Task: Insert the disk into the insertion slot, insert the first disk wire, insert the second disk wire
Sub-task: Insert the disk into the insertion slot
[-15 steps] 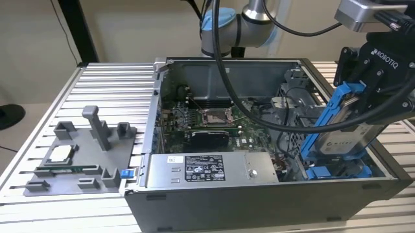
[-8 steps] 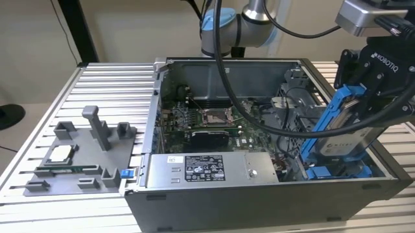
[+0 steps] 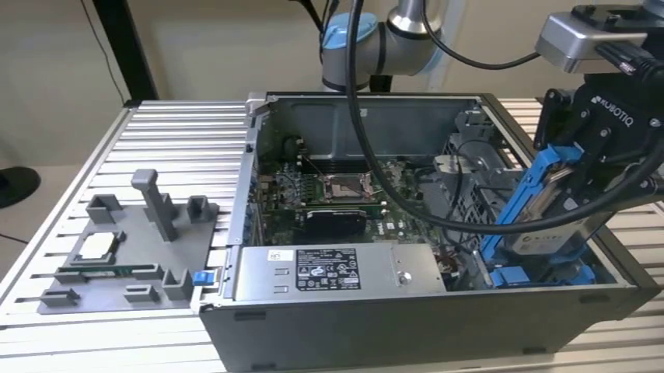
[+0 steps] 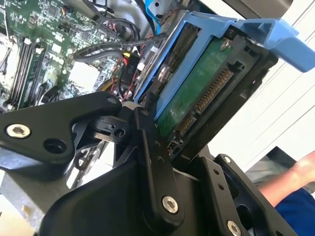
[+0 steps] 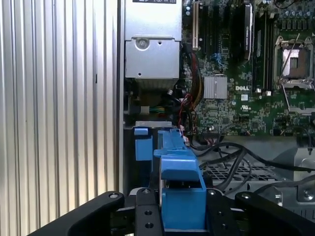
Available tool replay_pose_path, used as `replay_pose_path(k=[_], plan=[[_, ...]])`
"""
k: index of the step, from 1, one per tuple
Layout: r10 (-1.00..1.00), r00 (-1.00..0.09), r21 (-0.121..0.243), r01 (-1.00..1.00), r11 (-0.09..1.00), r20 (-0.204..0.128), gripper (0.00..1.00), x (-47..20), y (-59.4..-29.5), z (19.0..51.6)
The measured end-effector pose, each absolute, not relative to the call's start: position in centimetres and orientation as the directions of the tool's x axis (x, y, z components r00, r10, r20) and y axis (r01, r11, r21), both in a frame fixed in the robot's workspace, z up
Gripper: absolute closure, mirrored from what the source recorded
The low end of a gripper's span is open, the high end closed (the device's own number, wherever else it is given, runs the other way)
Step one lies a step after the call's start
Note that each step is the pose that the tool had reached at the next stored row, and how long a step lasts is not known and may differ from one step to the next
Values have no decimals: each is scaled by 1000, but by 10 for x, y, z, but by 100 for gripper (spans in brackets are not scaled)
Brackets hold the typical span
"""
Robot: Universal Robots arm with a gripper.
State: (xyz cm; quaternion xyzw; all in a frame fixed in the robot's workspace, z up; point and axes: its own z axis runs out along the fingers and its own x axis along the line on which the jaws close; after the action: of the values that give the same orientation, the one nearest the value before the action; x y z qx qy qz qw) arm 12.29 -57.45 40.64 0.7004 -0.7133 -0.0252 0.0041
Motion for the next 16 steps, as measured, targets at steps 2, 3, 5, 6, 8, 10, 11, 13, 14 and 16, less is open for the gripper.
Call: replay_pose_path(k=[2,3,5,6,8,10,11,13,14,16], plan=[[-999,-19,42,-999,18,-30,100,123,-575,402],[-999,-19,42,-999,17,-31,100,123,-575,402],[-999,-19,42,-999,17,-33,100,123,-575,402],[-999,-19,42,-999,17,-36,100,123,-575,402],[-999,-18,43,-999,17,-41,100,123,-576,403],[-999,-18,44,-999,16,-45,100,123,-576,404],[-999,-18,45,-999,16,-47,100,123,-576,405],[-999,-18,48,-999,16,-49,100,123,-577,406],[-999,-18,50,-999,16,-50,100,123,-577,407],[-998,-19,54,-998,16,-53,100,123,-578,408]])
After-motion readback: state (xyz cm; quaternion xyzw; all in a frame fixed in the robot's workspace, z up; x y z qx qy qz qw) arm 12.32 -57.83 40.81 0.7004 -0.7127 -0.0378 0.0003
